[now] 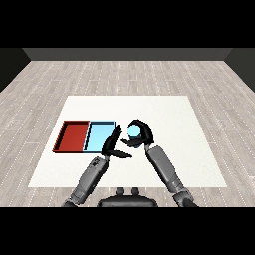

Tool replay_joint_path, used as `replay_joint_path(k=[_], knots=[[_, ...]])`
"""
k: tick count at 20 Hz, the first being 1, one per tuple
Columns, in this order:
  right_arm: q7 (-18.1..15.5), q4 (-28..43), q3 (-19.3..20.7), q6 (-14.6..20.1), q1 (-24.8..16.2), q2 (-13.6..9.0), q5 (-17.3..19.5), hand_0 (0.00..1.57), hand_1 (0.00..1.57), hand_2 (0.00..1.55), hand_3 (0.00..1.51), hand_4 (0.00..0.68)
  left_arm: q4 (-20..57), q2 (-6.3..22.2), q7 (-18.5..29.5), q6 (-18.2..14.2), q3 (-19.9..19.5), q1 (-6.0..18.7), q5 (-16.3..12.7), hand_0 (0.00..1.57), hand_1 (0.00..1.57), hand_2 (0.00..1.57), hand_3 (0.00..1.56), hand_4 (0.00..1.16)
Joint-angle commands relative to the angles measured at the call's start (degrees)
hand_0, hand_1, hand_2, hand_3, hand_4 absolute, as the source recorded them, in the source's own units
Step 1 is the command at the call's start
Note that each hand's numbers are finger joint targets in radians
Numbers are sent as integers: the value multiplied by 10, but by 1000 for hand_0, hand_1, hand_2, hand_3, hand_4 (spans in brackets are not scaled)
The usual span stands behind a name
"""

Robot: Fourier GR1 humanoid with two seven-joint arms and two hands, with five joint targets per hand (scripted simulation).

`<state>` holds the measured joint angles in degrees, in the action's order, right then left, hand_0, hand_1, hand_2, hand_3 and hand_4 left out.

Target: Pick the blue can and put it in the blue box

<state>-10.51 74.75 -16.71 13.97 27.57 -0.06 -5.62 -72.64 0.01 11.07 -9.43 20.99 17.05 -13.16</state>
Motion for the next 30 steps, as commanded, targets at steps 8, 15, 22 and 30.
replay_joint_path(k=[8, 15, 22, 30], knots=[[-33, -7, -38, 7, -4, 1, -13, 1427, 1427, 1457, 1417, 612, 65, 0, 44, -14, 24, 33, -24, 0, 0, 0, 0, 0], [-48, -18, -41, -1, 3, 1, -25, 1463, 1463, 1473, 1423, 616, 23, 0, 28, -35, 63, 10, -22, 0, 0, 0, 0, 0], [-36, 22, -104, 41, -24, 1, -32, 1463, 1463, 1463, 1412, 580, 46, 2, 13, -11, 28, 37, -22, 0, 0, 0, 0, 0], [4, 39, -110, 49, 6, 1, -37, 1479, 1479, 1462, 1398, 541, 108, 0, 31, -67, 59, 121, -73, 0, 0, 0, 0, 0]])
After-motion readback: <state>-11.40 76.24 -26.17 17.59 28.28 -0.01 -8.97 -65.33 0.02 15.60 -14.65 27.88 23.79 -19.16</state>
